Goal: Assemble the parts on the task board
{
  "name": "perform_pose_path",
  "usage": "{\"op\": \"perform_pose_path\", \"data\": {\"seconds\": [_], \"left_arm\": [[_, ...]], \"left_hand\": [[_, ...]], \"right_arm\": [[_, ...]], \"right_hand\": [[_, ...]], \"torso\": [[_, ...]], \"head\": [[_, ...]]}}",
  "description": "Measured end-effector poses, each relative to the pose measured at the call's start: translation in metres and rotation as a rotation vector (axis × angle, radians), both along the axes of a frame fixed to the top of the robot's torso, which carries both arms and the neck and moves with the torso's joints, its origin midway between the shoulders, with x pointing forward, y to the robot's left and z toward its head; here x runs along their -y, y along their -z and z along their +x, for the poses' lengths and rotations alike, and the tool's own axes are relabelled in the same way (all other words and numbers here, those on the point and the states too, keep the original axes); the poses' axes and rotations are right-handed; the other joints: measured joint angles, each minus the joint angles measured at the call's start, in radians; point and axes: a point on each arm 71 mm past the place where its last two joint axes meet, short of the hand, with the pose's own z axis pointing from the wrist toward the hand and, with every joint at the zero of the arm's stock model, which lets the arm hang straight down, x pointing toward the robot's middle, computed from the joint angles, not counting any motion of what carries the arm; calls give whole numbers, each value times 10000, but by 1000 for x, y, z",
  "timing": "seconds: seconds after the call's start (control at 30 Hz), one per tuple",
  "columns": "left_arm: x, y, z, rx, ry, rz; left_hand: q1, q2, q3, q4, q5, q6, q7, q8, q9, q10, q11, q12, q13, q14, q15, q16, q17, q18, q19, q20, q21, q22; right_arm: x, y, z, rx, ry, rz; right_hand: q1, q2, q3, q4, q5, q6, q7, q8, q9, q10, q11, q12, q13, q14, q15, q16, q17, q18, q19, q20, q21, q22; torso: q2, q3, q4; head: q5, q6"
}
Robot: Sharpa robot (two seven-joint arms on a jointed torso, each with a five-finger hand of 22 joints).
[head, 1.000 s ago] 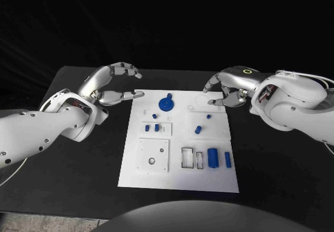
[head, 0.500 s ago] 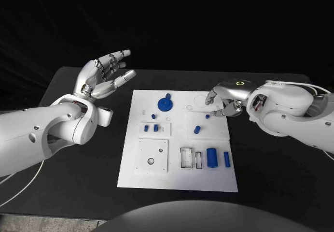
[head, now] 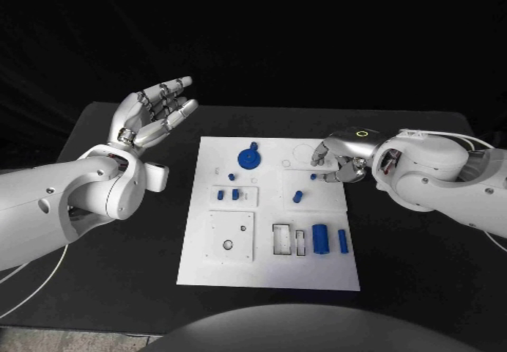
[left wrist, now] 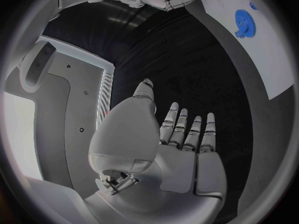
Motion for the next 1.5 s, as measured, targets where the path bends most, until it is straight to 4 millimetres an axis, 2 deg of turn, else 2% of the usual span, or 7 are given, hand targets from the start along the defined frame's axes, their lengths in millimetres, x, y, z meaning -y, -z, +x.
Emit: {"op": "perform_pose_path", "data": {"seconds": [0.07,0.17,0.57,0.73,1.13,1.2,1.5], "left_arm": [[0,1,0,-29,19,-27],[0,2,0,-71,53,-46],[2,7,0,-217,220,-38],[2,8,0,-235,279,8],[5,9,-1,-67,540,263],[5,9,-1,-51,571,292],[6,11,-1,-52,688,374]], "left_hand": [[75,75,0,0,43,48,27,0,-42,0,0,5,-48,6,6,0,-5,0,13,13,0,-1],[118,118,0,0,48,89,17,0,-75,0,0,60,-81,59,14,0,-14,-1,35,35,0,15],[291,290,-52,-51,174,409,58,0,-158,0,77,161,-136,145,71,-58,-34,1,420,151,137,473],[383,382,-124,-52,200,820,105,66,-157,51,128,237,-136,234,89,-58,-34,0,628,157,202,670],[474,473,-307,-29,238,893,106,66,-258,86,163,336,-135,647,198,19,-23,1,1037,187,370,683],[491,490,-335,-58,238,893,106,66,-267,86,163,337,-135,733,198,74,-8,1,1109,176,370,676],[554,553,-401,-46,280,893,106,66,-319,86,163,337,-135,1072,318,195,24,1,1326,197,473,615]], "right_arm": [[-1,3,0,-30,-42,67],[-2,6,0,-54,-118,179],[-9,18,2,-85,-403,532],[-11,22,2,-131,-443,573],[-13,25,4,-114,-402,516],[-13,26,4,-100,-388,480],[-12,26,4,-51,-335,369]], "right_hand": [[123,-16,111,-111,495,45,-41,0,64,61,-43,0,-58,0,0,43,0,0,26,-26,71,0],[146,-39,191,-191,736,45,-41,0,103,106,-36,37,-110,0,0,82,0,-1,26,-26,71,0],[244,-26,399,-314,754,202,-54,1,283,530,-83,271,-142,35,35,124,-2,-1,61,9,144,-2],[264,-51,512,-427,754,316,-94,176,497,769,-158,488,-65,34,35,164,-9,-1,98,-28,144,-2],[342,-53,596,-621,828,349,-129,408,862,819,-179,811,166,-4,-3,114,-168,-1,91,-34,32,0],[342,-53,618,-684,927,349,-130,508,983,704,-209,898,246,-46,-45,43,-242,0,22,-103,-106,5],[226,-95,566,-840,901,-67,-269,595,1439,-332,-89,1255,688,-357,-68,-256,-579,0,-302,-64,-866,4]], "torso": [[0,-7,0],[-2,-8,8],[-7,-24,26],[-7,-27,26],[-16,-33,12],[-19,-31,8],[-26,-27,4]], "head": [[-9,0],[-26,0],[-109,0],[-89,0],[-64,0],[-59,0],[-40,0]]}}
